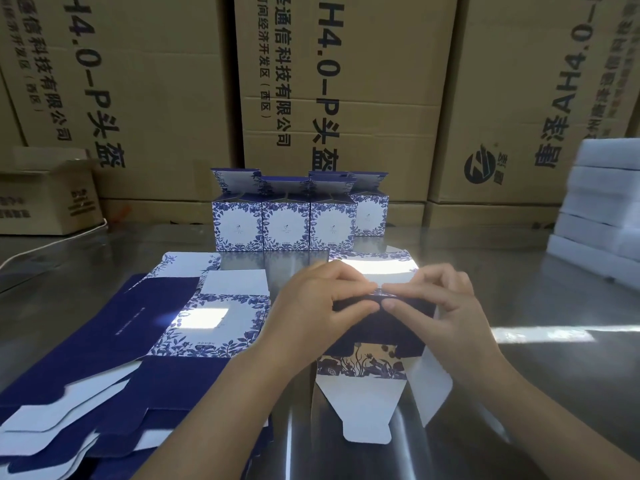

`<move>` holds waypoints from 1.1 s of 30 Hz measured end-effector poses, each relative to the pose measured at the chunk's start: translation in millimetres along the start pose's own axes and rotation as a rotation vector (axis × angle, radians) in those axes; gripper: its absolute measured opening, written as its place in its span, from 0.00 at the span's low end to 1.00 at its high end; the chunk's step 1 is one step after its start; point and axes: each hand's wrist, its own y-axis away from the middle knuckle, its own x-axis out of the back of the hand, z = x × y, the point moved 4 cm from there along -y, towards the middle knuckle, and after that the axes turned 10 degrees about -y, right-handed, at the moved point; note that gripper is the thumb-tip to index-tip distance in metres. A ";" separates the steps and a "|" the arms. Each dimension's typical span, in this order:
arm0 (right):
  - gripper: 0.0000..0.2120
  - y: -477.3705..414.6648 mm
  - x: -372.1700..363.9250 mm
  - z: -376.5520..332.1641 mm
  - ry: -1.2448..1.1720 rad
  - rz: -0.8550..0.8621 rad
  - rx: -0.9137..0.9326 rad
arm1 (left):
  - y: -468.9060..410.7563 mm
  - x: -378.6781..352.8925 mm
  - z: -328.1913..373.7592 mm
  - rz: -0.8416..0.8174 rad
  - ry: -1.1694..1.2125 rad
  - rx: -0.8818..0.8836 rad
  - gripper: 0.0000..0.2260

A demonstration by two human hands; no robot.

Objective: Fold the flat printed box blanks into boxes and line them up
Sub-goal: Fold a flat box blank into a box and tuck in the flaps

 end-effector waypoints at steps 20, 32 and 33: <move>0.07 -0.6 7.7 -4.7 -0.081 -0.006 0.011 | -1.0 7.9 -4.1 0.041 0.034 0.046 0.05; 0.05 -4.3 12.0 -7.2 -0.091 0.039 0.052 | -1.6 9.7 -5.4 0.023 0.033 0.066 0.05; 0.05 -4.3 12.3 -6.7 -0.090 0.041 0.049 | -1.6 10.9 -5.5 0.023 0.028 0.060 0.05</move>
